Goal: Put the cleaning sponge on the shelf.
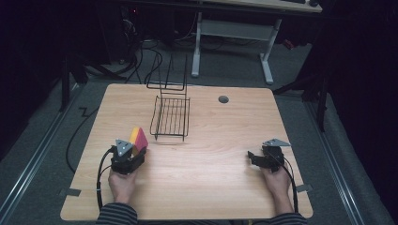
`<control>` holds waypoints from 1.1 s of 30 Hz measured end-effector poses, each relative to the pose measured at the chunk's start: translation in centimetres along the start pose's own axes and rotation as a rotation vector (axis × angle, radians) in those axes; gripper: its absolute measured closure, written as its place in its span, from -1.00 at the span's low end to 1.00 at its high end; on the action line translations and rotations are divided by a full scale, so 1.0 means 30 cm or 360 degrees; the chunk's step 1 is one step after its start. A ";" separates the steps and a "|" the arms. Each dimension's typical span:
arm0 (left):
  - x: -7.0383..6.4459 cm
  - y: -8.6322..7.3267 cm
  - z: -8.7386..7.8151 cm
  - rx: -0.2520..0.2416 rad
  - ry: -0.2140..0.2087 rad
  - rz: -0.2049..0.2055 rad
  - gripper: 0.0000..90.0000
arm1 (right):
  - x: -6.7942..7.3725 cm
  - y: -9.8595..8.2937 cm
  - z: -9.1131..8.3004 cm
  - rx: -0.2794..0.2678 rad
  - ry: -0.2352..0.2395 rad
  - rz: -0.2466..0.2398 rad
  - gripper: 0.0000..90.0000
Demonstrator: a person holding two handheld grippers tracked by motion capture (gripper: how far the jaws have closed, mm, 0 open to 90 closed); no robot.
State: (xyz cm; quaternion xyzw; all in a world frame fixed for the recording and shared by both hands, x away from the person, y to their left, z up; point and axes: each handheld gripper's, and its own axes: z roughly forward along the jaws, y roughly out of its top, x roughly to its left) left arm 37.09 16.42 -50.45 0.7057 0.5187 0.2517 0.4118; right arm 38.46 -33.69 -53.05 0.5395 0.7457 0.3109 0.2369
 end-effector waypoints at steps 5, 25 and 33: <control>-0.010 0.038 -0.017 -0.0036 -0.0053 0.0050 0.31 | 0.000 0.000 0.000 0.0000 0.0001 0.0000 -0.38; -0.071 0.181 0.012 -0.0121 -0.0229 0.0213 0.31 | 0.000 -0.001 0.000 -0.0001 0.0000 -0.0003 -0.38; -0.088 0.232 0.047 -0.0112 -0.0280 0.0279 0.32 | 0.000 -0.001 0.000 -0.0002 0.0001 -0.0002 -0.38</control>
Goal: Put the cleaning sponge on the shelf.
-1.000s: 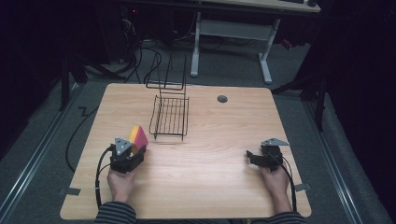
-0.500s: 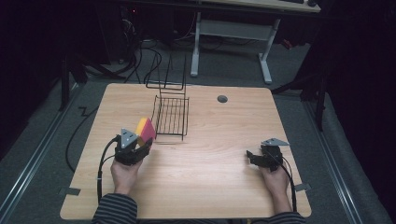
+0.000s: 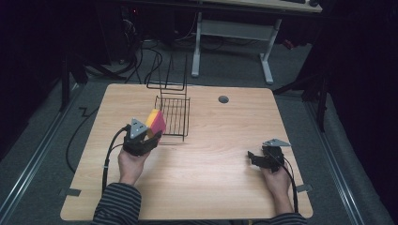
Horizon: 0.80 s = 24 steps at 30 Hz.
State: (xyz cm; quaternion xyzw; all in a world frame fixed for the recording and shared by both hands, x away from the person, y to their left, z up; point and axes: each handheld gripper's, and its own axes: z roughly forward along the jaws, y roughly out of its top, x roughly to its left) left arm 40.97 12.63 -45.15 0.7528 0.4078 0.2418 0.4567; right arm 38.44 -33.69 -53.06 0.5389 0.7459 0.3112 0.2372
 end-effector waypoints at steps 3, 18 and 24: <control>0.002 0.013 0.009 -0.0006 -0.0007 -0.0001 0.32 | 0.001 0.000 0.000 0.0002 0.0000 0.0004 -0.38; -0.011 0.101 0.142 0.0027 -0.0038 0.0060 0.31 | 0.000 0.000 0.000 0.0002 0.0001 0.0003 -0.38; -0.010 0.116 0.201 0.0067 -0.0007 0.0090 0.31 | 0.000 0.000 0.000 0.0002 0.0001 0.0003 -0.38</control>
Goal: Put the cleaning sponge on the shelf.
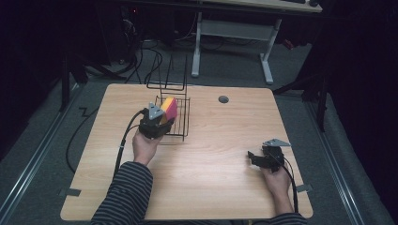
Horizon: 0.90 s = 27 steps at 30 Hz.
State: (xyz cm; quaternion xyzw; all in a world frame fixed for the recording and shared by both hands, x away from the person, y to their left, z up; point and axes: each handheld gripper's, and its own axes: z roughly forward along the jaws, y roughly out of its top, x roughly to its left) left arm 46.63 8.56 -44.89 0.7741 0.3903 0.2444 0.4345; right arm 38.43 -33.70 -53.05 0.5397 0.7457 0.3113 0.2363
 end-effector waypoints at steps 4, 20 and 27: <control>0.005 0.005 0.036 -0.0012 -0.0004 -0.0026 0.31 | 0.001 0.000 0.000 0.0002 0.0000 0.0003 -0.38; 0.058 -0.020 0.172 0.0118 0.0077 -0.0067 0.30 | 0.000 0.000 -0.001 0.0003 0.0001 0.0002 -0.38; 0.064 -0.036 0.195 0.0147 0.0088 -0.0072 0.28 | 0.001 0.000 0.000 0.0001 0.0000 0.0005 -0.38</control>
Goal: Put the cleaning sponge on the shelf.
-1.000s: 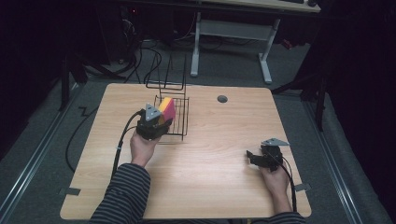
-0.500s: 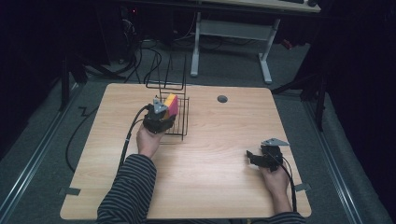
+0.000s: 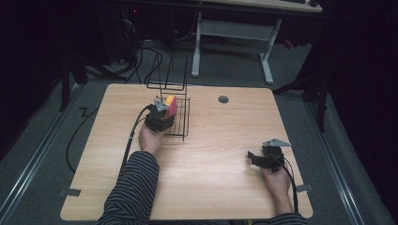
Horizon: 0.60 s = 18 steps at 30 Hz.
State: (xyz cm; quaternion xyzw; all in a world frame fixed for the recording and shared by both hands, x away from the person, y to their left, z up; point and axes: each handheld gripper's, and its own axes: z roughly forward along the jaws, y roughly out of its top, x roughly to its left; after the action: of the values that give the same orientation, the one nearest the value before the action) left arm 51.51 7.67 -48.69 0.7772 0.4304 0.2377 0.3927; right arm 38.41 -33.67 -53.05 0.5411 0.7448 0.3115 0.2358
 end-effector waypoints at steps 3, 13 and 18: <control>0.000 0.000 0.002 -0.0003 0.0000 -0.0009 0.27 | 0.000 0.000 0.000 0.0001 0.0000 0.0000 -0.38; -0.002 -0.003 0.007 0.0029 0.0015 -0.0017 0.15 | 0.000 0.000 0.000 0.0000 0.0001 -0.0001 -0.38; 0.002 -0.005 0.010 0.0045 0.0019 -0.0041 0.00 | 0.000 0.000 -0.001 0.0000 0.0001 0.0000 -0.38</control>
State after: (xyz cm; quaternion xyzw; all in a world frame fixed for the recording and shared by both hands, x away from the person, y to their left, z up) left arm 51.68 7.65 -48.97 0.7757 0.4459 0.2311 0.3821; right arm 38.39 -33.69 -53.04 0.5409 0.7448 0.3118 0.2355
